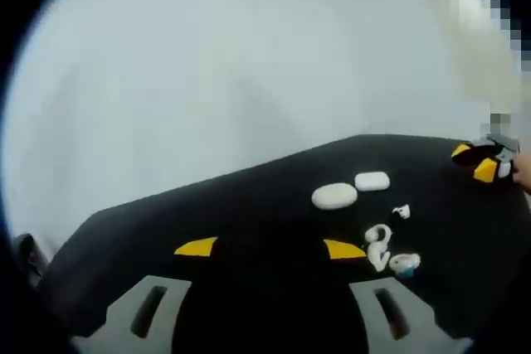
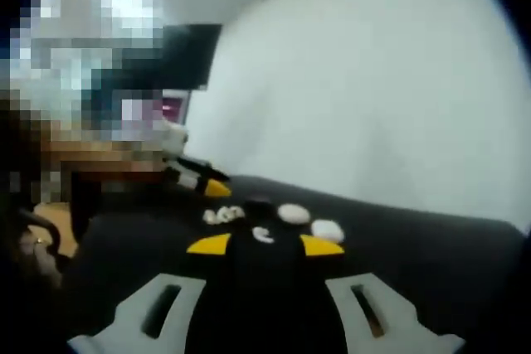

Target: Pick up three earphones and place each one into its charging case using tactile feedback, ensure that each earphone is properly inserted and securely positioned inside the case.

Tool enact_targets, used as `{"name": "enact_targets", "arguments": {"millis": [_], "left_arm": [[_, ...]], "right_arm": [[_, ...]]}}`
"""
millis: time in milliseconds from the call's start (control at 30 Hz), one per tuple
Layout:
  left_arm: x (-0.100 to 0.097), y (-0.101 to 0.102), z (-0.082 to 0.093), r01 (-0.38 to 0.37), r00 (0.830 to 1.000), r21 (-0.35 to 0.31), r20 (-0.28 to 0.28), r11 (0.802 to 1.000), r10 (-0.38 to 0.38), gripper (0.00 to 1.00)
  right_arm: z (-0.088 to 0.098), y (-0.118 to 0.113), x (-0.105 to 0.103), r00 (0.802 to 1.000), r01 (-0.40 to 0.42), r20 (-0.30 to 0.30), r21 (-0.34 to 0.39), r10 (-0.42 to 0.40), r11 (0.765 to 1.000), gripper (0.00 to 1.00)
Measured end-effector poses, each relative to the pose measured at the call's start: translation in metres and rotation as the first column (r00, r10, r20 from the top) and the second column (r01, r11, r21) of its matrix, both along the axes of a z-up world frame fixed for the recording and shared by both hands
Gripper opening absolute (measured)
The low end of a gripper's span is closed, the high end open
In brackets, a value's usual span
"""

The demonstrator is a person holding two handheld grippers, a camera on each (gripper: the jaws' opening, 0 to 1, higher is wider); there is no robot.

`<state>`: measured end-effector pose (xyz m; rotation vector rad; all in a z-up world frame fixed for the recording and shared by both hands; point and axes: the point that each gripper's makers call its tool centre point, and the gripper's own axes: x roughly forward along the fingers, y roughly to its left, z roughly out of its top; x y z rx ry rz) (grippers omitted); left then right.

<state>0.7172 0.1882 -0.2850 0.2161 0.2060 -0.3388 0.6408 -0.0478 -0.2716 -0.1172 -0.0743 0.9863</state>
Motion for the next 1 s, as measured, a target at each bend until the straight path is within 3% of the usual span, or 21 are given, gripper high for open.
{"name": "enact_targets", "arguments": {"millis": [267,467,633,733,833,1000], "left_arm": [[0.011,-0.01,-0.003,-0.001,1.0,-0.002,-0.014,1.0,0.001,0.44],[0.025,-0.018,-0.008,-0.017,0.999,-0.078,-0.03,0.997,0.015,0.43],[0.043,-0.028,-0.016,-0.026,0.998,-0.104,-0.051,0.994,0.02,0.43],[0.044,-0.031,-0.024,-0.033,0.996,-0.136,-0.083,0.99,0.022,0.41],[0.044,-0.03,-0.023,-0.027,0.997,-0.119,-0.076,0.993,0.018,0.41],[0.044,-0.023,-0.02,-0.055,0.997,-0.204,-0.069,0.977,0.042,0.41]], "right_arm": [[0.0,0.001,-0.001,1.0,-0.002,0.004,-0.008,0.002,1.0,0.31],[0.0,0.002,-0.002,1.0,-0.009,0.006,-0.006,0.009,1.0,0.31],[0.004,-0.001,-0.002,1.0,-0.013,-0.004,0.025,0.013,1.0,0.31],[0.005,-0.002,0.0,1.0,-0.012,-0.012,0.043,0.012,0.999,0.31],[0.007,-0.002,-0.001,1.0,-0.013,-0.017,0.057,0.014,0.998,0.31],[0.003,0.002,-0.004,1.0,-0.014,-0.003,0.019,0.014,1.0,0.31]]}}
